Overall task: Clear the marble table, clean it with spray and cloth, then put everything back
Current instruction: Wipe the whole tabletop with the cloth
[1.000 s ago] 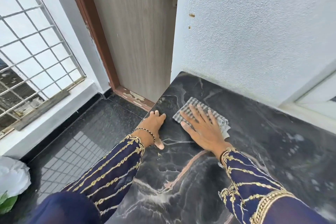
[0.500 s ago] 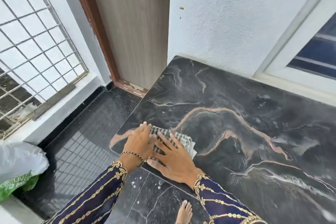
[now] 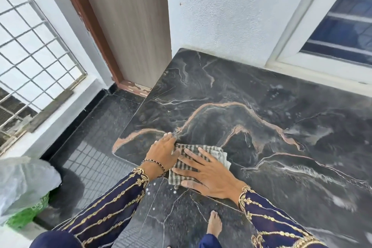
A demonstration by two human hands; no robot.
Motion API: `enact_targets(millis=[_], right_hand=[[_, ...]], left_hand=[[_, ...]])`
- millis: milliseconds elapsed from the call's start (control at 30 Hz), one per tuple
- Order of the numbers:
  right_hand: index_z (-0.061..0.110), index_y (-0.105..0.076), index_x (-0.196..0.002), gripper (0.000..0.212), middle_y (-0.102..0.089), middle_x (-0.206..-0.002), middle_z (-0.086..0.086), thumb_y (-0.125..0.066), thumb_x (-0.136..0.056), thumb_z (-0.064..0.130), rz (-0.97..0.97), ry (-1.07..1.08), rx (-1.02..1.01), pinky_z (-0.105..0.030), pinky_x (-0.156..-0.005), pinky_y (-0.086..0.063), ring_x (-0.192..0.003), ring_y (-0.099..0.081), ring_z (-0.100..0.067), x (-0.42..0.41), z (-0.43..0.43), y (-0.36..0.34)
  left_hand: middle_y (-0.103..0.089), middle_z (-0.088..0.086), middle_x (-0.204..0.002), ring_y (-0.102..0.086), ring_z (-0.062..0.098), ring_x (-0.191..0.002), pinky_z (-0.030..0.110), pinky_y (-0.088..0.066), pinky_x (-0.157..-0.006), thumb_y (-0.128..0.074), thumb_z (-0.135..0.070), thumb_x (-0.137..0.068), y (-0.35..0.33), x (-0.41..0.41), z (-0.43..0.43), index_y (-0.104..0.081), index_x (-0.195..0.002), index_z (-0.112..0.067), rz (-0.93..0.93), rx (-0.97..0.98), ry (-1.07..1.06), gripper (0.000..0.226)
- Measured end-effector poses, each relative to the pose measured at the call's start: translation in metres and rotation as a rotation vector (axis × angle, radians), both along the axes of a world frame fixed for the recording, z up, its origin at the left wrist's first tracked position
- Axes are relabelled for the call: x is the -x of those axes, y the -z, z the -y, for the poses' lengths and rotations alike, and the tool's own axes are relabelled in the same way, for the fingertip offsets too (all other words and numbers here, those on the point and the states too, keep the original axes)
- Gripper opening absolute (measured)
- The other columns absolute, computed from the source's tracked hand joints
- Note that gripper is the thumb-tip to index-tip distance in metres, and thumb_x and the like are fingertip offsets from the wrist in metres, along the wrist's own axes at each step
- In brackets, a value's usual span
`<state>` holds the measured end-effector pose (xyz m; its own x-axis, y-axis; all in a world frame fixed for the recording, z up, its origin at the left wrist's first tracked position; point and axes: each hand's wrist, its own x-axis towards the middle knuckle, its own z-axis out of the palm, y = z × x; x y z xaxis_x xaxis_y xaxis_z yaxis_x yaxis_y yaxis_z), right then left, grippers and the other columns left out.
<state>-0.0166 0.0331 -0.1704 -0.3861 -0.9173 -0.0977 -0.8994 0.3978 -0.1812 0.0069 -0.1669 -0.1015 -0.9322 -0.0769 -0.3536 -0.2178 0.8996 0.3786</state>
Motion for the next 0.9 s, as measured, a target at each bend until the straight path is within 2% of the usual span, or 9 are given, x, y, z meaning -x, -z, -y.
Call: enact_targets(millis=[100, 200, 267, 333, 433, 533, 600, 700, 900], right_hand=[[0.049, -0.023, -0.156, 0.048, -0.01, -0.17, 0.01, -0.027, -0.108, 0.056, -0.006, -0.016, -0.019, -0.043, -0.126, 0.01, -0.159, 0.0, -0.015, 0.042, -0.007, 0.0], [0.05, -0.02, -0.156, 0.048, 0.005, -0.169, 0.019, -0.027, -0.108, 0.056, 0.052, 0.072, -0.036, -0.035, -0.122, 0.022, -0.156, 0.013, -0.007, 0.102, -0.009, -0.003], [0.052, -0.017, -0.157, 0.051, 0.013, -0.167, 0.022, -0.022, -0.107, 0.06, 0.088, 0.131, -0.056, -0.037, -0.123, 0.022, -0.153, 0.022, -0.003, 0.145, -0.01, -0.004], [0.054, -0.008, -0.157, 0.053, 0.019, -0.166, 0.024, -0.017, -0.105, 0.063, 0.114, 0.15, -0.082, -0.037, -0.122, 0.023, -0.151, 0.027, -0.002, 0.181, -0.008, -0.008], [0.056, -0.001, -0.156, 0.053, 0.022, -0.164, 0.026, -0.017, -0.105, 0.063, 0.131, 0.186, -0.101, -0.034, -0.121, 0.024, -0.151, 0.027, -0.002, 0.241, -0.005, -0.01], [0.058, 0.001, -0.155, 0.054, 0.021, -0.165, 0.026, -0.016, -0.104, 0.064, 0.145, 0.229, -0.1, -0.037, -0.123, 0.02, -0.152, 0.024, -0.003, 0.292, -0.002, -0.012], [0.058, 0.002, -0.154, 0.054, 0.02, -0.165, 0.025, -0.016, -0.104, 0.064, 0.142, 0.253, -0.111, -0.039, -0.124, 0.018, -0.152, 0.023, -0.004, 0.327, -0.001, -0.012], [0.058, 0.003, -0.154, 0.054, 0.02, -0.165, 0.023, -0.016, -0.104, 0.064, 0.145, 0.281, -0.111, -0.042, -0.124, 0.018, -0.153, 0.022, -0.005, 0.375, 0.001, -0.012], [0.054, 0.004, -0.155, 0.057, 0.02, -0.167, 0.018, -0.012, -0.102, 0.067, 0.129, 0.412, -0.1, -0.046, -0.124, 0.017, -0.155, 0.02, -0.011, 0.435, 0.01, -0.012]], left_hand=[[-0.025, 0.009, -0.158, -0.023, 0.021, -0.146, 0.038, -0.022, -0.119, -0.042, -0.027, -0.097, 0.007, 0.024, -0.006, -0.029, -0.149, -0.012, -0.008, -0.003, 0.011, 0.055], [-0.036, 0.01, -0.153, -0.035, 0.023, -0.141, 0.039, -0.028, -0.116, -0.043, -0.034, -0.098, 0.01, 0.052, -0.012, -0.029, -0.148, -0.012, -0.109, -0.072, -0.031, 0.056], [-0.039, 0.008, -0.151, -0.038, 0.024, -0.138, 0.041, -0.031, -0.114, -0.048, -0.04, -0.096, 0.013, 0.077, -0.018, -0.028, -0.147, -0.011, -0.147, -0.091, -0.038, 0.062], [-0.031, 0.005, -0.155, -0.027, 0.021, -0.144, 0.045, -0.023, -0.117, -0.053, -0.054, -0.089, 0.015, 0.103, -0.023, -0.021, -0.149, -0.01, -0.129, -0.049, 0.006, 0.081], [-0.008, 0.008, -0.161, -0.004, 0.023, -0.15, 0.048, -0.012, -0.12, -0.06, -0.074, -0.069, 0.016, 0.155, -0.031, -0.001, -0.152, -0.006, -0.042, 0.12, 0.062, 0.122], [0.007, 0.013, -0.161, 0.006, 0.035, -0.148, 0.062, -0.016, -0.115, -0.071, -0.076, -0.054, 0.01, 0.197, -0.038, 0.013, -0.149, -0.001, 0.128, 0.228, 0.05, 0.147], [0.012, 0.018, -0.159, 0.01, 0.041, -0.146, 0.07, -0.022, -0.108, -0.077, -0.07, -0.051, 0.009, 0.221, -0.045, 0.015, -0.148, 0.001, 0.28, 0.265, 0.028, 0.152], [0.014, 0.024, -0.157, 0.01, 0.047, -0.144, 0.072, -0.028, -0.103, -0.08, -0.066, -0.051, 0.012, 0.241, -0.051, 0.014, -0.147, 0.005, 0.425, 0.341, 0.043, 0.151], [0.016, 0.027, -0.155, 0.012, 0.048, -0.143, 0.072, -0.028, -0.104, -0.082, -0.064, -0.051, 0.019, 0.242, -0.051, 0.013, -0.146, 0.007, 0.454, 0.352, 0.035, 0.152]])
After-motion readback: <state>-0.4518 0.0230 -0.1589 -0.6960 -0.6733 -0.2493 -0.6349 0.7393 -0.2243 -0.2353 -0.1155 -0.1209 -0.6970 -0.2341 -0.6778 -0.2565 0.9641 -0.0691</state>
